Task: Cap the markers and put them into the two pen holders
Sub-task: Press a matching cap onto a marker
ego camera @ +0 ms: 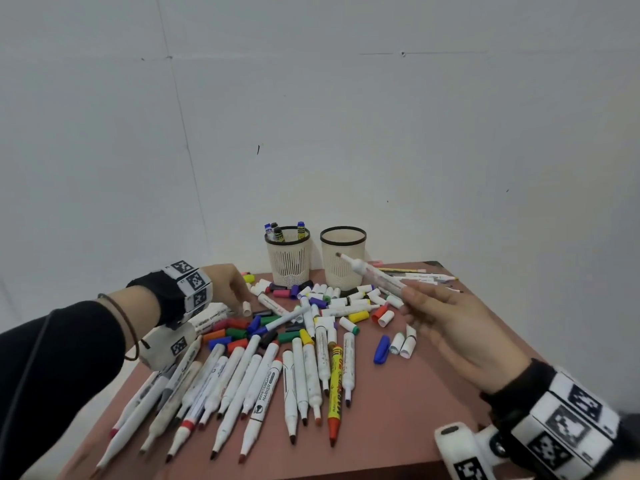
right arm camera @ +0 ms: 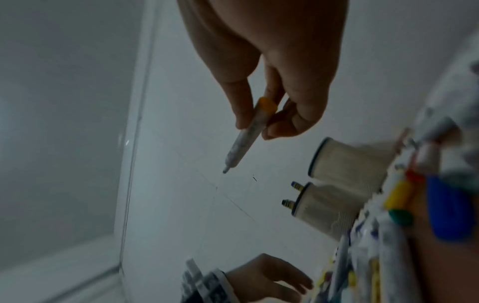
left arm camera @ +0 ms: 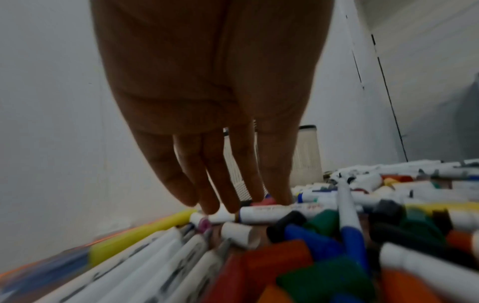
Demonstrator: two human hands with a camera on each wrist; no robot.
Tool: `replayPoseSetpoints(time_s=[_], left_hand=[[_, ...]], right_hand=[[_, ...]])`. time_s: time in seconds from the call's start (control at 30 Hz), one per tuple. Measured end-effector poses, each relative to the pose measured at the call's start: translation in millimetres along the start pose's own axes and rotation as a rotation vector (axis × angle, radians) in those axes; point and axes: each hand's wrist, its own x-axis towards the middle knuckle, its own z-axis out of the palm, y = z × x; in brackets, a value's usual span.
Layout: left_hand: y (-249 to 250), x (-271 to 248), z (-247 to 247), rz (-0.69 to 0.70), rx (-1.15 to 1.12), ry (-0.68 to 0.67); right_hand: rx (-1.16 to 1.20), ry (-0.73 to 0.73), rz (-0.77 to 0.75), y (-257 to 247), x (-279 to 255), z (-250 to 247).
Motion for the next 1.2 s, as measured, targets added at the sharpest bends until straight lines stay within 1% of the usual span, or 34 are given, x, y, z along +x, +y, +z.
replayPoseSetpoints(time_s=[0.1,0.23,0.33,0.43,0.53,0.6,0.67,0.73,0.77,0.87,0.97,1.07,1.2], left_hand=[[-10.7,-1.8,4.9,0.006,0.031,-0.029],[-8.9,-6.4,9.0,0.03,-0.028,-0.115],[-3.7,-7.3,11.7,0.03,0.039,-0.15],[-0.5,-7.1,14.0,0.031,0.113,-0.137],[3.5,-7.0,15.8,0.029,0.126,-0.123],[7.4,-5.4,16.6,0.035,0.129,-0.074],[13.8,-4.7,17.5,0.051,0.083,0.015],[25.4,-6.3,18.5,0.113,0.002,0.095],[33.1,-7.7,19.2,0.164,-0.031,0.102],[59.2,-12.3,23.6,0.318,-0.034,0.042],[81.2,-10.5,29.3,0.424,0.019,-0.032],[95.7,-5.5,33.3,0.472,0.128,-0.083],[104.3,-0.9,35.5,0.448,0.229,-0.133]], right_hand=[[0.194,0.04,0.083,13.8,0.1,-0.3],[0.3,0.095,0.165,29.9,3.4,-1.7],[0.409,0.086,0.219,36.1,7.6,-4.0],[0.509,0.059,0.216,39.8,12.5,-7.3],[0.567,0.032,0.202,41.8,15.2,-8.0],[0.593,0.025,0.196,44.7,15.5,-9.6],[0.593,0.028,0.198,47.0,15.6,-11.6],[0.594,0.029,0.203,48.3,16.9,-13.4],[0.595,0.029,0.203,48.4,17.4,-13.7],[0.608,0.021,0.196,49.3,19.4,-15.1],[0.613,0.014,0.194,50.3,21.0,-17.1],[0.615,0.006,0.189,50.3,21.6,-18.6],[0.604,0.0,0.193,49.4,20.8,-17.1]])
